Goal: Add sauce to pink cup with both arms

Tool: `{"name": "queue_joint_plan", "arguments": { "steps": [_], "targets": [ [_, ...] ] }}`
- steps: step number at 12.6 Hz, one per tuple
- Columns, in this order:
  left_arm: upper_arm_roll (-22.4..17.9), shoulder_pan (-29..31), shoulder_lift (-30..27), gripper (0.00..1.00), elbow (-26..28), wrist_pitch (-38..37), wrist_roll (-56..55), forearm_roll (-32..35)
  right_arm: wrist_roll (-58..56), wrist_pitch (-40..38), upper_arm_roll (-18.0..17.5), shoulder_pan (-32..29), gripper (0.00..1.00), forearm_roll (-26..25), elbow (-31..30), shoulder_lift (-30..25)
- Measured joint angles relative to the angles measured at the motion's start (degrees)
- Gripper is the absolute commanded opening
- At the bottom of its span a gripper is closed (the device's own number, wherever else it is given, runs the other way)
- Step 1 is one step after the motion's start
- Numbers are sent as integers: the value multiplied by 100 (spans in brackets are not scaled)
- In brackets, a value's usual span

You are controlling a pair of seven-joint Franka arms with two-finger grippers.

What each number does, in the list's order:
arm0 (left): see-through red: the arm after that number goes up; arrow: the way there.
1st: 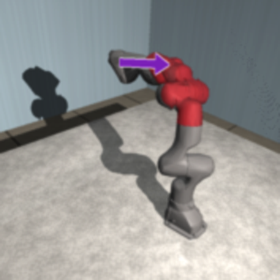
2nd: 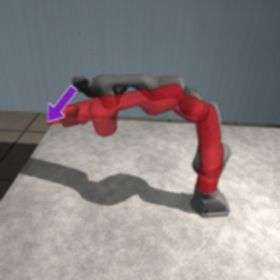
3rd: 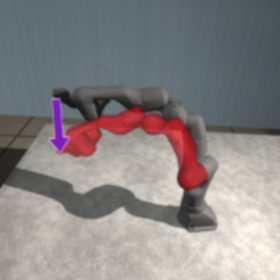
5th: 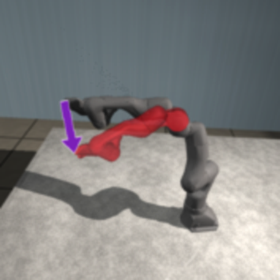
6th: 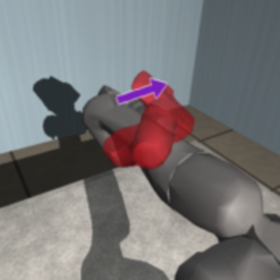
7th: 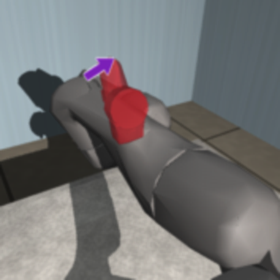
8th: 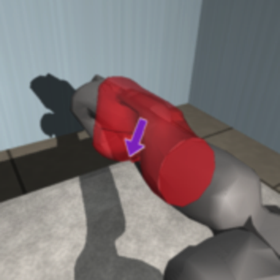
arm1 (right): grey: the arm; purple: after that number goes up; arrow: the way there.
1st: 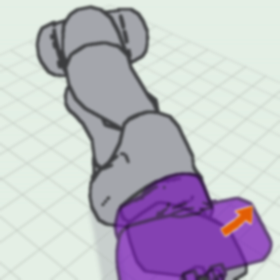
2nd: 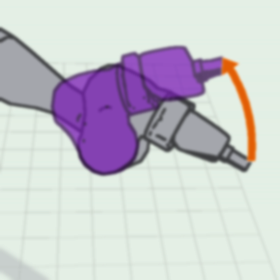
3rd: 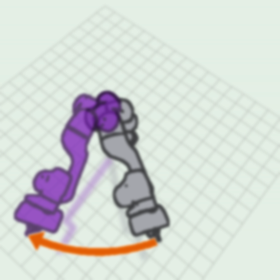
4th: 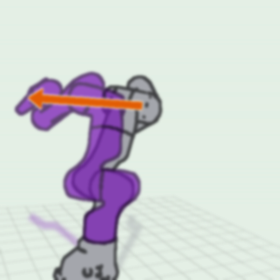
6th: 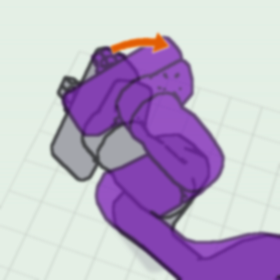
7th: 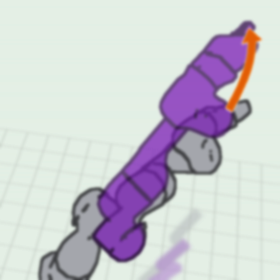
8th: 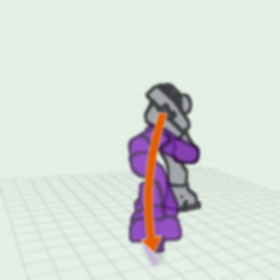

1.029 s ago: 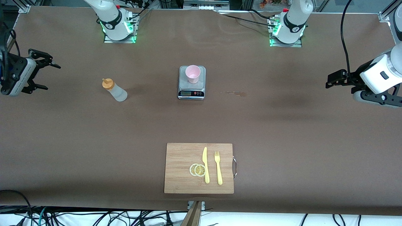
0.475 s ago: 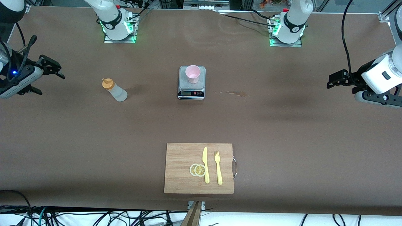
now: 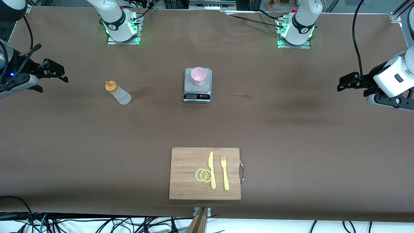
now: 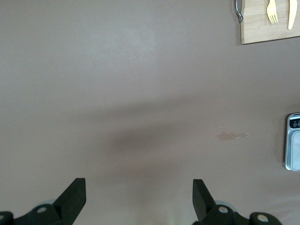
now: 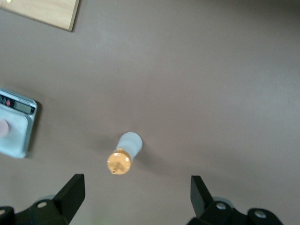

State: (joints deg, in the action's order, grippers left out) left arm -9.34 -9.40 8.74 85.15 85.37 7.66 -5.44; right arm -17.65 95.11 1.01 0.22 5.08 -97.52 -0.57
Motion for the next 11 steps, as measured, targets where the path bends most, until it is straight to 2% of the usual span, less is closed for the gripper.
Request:
{"name": "queue_joint_plan", "arguments": {
  "steps": [4, 11],
  "targets": [
    [-3, 0, 1, 100, 0, 0, 0, 0, 1024, -133, -28, 93, 100, -170, -5, -153],
    [-3, 1, 1, 100, 0, 0, 0, 0, 1102, -133, -28, 95, 100, -305, -5, -167]
  ]
}}
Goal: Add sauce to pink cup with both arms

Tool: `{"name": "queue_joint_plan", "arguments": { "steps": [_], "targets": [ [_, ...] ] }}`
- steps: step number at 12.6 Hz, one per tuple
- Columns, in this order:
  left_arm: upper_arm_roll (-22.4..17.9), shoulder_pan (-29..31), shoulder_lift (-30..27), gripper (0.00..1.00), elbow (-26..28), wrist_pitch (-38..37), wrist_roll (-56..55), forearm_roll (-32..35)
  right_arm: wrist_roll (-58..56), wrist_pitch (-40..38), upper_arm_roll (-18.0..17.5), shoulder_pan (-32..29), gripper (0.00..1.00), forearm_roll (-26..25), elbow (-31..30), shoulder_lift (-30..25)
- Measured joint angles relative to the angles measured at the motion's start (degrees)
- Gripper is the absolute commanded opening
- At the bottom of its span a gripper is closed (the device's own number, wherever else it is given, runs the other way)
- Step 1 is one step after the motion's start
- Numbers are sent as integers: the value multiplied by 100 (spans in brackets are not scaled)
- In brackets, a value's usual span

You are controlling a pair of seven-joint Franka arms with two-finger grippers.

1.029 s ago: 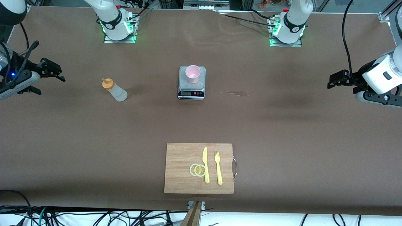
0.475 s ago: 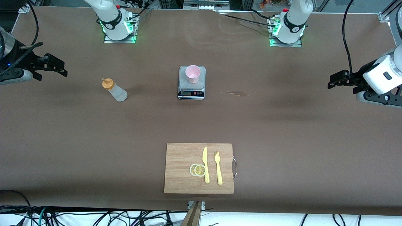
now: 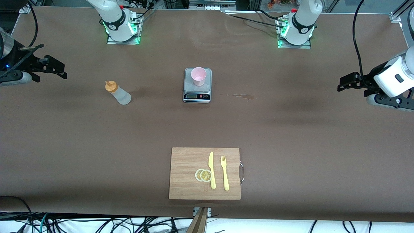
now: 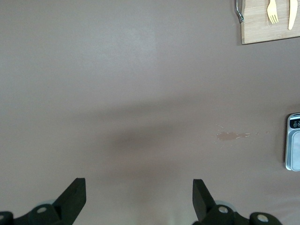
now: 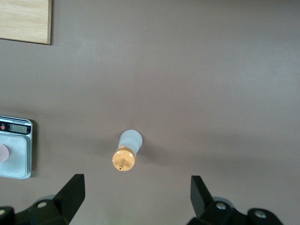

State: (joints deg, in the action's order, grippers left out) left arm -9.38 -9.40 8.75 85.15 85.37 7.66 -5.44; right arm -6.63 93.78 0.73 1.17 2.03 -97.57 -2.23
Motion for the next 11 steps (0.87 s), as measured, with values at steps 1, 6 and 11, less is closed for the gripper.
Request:
{"name": "queue_joint_plan", "arguments": {
  "steps": [1, 6, 11],
  "targets": [
    [0, 0, 0, 100, 0, 0, 0, 0, 6, 0, 0, 0, 100, -2, 0, 0],
    [-5, 0, 6, 100, 0, 0, 0, 0, 18, -47, 0, 0, 100, -12, 0, -9],
    [-3, -3, 10, 100, 0, 0, 0, 128, 18, -52, 0, 0, 100, -92, 0, -14]
  ]
}}
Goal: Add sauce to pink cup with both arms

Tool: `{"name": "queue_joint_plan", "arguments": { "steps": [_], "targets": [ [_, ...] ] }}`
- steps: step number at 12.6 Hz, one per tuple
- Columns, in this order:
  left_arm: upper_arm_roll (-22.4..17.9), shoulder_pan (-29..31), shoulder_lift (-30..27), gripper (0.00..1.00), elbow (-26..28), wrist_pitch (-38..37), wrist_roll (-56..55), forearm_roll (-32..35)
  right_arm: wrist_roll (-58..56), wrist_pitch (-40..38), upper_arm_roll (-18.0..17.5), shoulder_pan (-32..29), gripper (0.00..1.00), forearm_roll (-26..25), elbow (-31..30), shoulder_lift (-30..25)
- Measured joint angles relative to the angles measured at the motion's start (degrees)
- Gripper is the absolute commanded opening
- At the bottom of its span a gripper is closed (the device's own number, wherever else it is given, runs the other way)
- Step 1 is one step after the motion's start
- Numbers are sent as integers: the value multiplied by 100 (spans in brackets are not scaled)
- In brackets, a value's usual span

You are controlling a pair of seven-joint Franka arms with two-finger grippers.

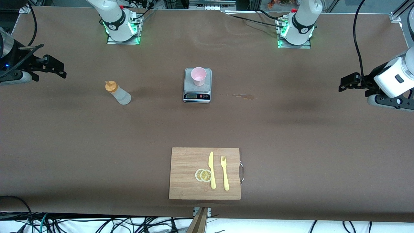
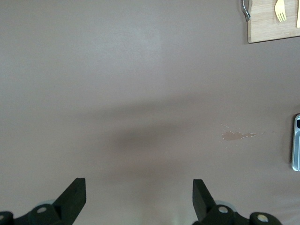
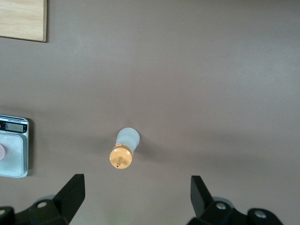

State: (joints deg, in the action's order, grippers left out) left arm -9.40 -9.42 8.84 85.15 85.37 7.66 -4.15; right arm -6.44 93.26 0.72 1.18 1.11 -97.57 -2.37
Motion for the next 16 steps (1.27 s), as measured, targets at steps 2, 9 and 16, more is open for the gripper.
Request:
{"name": "queue_joint_plan", "arguments": {
  "steps": [2, 9, 16],
  "targets": [
    [5, -5, 0, 100, 0, 0, 0, 4, 0, -3, 0, 0, 100, -9, 0, -1],
    [5, -4, 0, 100, 0, 0, 0, 6, 0, 1, 1, -2, 100, -46, 114, -2],
    [20, -13, 0, 100, 0, 0, 0, 6, 1, 0, 21, -19, 100, -53, 134, -1]
  ]
}}
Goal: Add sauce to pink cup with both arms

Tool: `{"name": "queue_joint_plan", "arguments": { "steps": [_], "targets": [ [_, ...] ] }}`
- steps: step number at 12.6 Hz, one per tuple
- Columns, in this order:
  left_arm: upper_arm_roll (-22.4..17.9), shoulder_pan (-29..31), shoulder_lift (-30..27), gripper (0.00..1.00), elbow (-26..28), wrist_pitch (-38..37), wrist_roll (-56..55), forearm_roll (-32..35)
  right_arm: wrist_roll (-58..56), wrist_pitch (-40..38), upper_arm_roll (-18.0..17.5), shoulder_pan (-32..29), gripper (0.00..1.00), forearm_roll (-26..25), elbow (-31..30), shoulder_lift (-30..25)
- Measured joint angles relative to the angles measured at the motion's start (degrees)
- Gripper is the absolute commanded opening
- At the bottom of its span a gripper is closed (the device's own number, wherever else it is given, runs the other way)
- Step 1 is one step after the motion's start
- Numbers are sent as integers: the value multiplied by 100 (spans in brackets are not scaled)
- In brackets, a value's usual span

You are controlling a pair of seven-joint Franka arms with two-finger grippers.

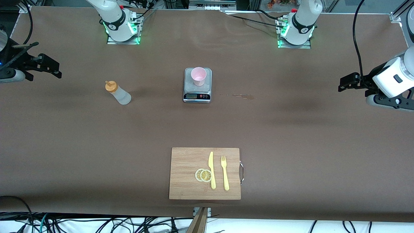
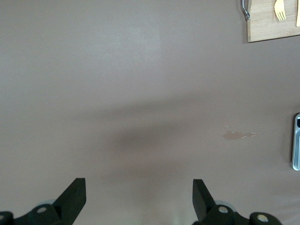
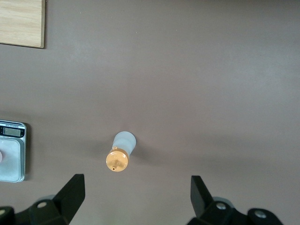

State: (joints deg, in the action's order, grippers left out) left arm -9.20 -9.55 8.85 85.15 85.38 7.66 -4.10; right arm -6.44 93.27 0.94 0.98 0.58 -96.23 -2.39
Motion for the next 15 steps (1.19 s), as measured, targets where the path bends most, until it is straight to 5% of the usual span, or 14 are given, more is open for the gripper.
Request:
{"name": "queue_joint_plan", "arguments": {
  "steps": [15],
  "targets": [
    [7, -5, 119, 100, -271, 17, 0, 2, 17, -54, 0, 0, 100, -2, 0, 0]
  ]
}}
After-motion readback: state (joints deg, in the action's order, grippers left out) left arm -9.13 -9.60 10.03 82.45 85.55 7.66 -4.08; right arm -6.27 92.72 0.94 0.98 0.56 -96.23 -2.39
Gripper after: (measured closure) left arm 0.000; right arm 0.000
